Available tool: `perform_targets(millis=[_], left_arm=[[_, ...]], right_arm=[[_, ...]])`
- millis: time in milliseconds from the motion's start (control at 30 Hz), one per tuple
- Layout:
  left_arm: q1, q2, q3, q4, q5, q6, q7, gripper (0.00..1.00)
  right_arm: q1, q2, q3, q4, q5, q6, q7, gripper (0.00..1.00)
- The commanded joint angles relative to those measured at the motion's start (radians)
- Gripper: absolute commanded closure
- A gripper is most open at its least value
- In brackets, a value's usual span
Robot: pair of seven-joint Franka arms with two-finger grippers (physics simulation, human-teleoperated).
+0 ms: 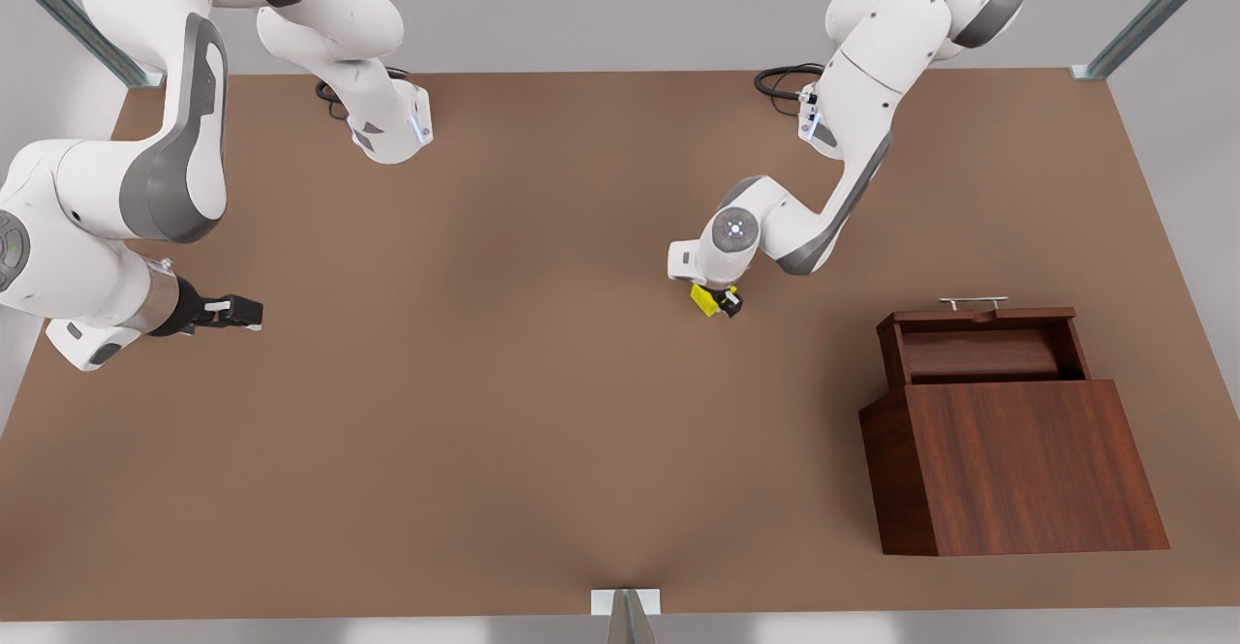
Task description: Open the drawer with left arm, place the square in the middle with right arm, and place the square in the drawer with left arm
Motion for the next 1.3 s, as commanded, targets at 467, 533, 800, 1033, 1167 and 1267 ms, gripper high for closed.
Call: perform_targets(millis=[467, 533, 800, 1033, 1167, 1267], left_arm=[[0.000, -0.014, 0.009, -0.058, 0.007, 0.049, 0.000, 0.00], [0.000, -0.008, 0.011, -0.065, 0.007, 0.057, 0.000, 0.00], [-0.002, 0.021, 0.025, -0.064, 0.019, 0.078, 0.000, 0.30], [-0.002, 0.035, 0.026, -0.059, 0.035, 0.080, 0.000, 0.30], [-0.002, 0.031, 0.026, -0.059, 0.035, 0.078, 0.000, 0.29], [-0.002, 0.005, 0.038, -0.053, 0.028, 0.060, -0.002, 0.29]], right_arm=[[-0.001, 0.001, 0.000, 0.000, 0.000, 0.000, 0.000, 0.00], [-0.001, 0.001, 0.000, 0.000, 0.000, 0.000, 0.000, 0.00], [-0.001, 0.001, 0.000, 0.000, 0.000, 0.000, 0.000, 0.00], [-0.001, 0.001, 0.000, 0.000, 0.002, 0.000, 0.000, 0.00], [-0.001, 0.001, 0.000, 0.000, 0.002, 0.000, 0.000, 0.00], [-0.001, 0.001, 0.000, 0.000, 0.002, 0.000, 0.000, 0.00]])
